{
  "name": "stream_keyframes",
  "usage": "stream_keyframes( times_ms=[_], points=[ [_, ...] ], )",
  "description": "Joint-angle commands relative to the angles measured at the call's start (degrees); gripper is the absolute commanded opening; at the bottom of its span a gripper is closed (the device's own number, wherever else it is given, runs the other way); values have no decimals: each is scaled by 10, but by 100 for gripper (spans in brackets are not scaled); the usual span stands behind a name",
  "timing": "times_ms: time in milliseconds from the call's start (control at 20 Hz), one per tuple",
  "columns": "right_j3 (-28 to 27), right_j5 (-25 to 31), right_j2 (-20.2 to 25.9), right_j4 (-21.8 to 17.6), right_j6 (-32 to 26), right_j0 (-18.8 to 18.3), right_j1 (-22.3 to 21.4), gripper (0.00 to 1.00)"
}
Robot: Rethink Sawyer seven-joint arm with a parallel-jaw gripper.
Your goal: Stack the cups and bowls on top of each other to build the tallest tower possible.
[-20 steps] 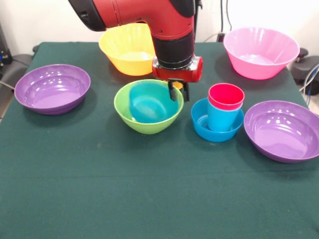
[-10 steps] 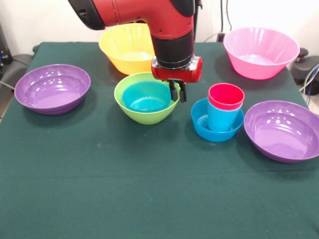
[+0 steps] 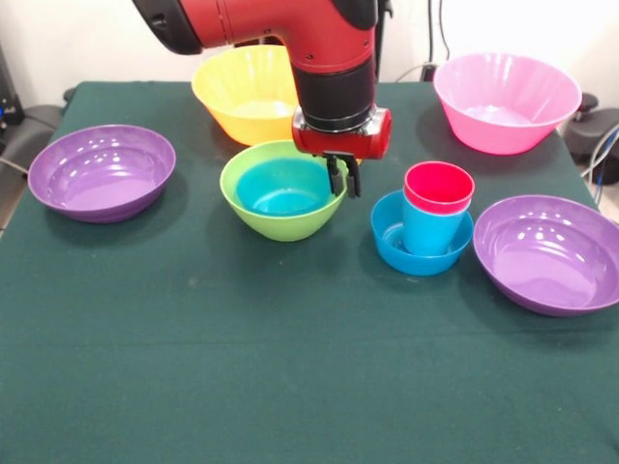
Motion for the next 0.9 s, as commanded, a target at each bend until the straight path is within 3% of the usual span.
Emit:
stream_keyframes(
  times_ms=[50, 400, 900],
  points=[
    [-1, 38, -7, -17, -78, 18, -34, 0],
    [11, 115, 12, 24, -104, 9, -91, 0],
    [9, 173, 23, 57, -110, 11, -130, 0]
  ],
)
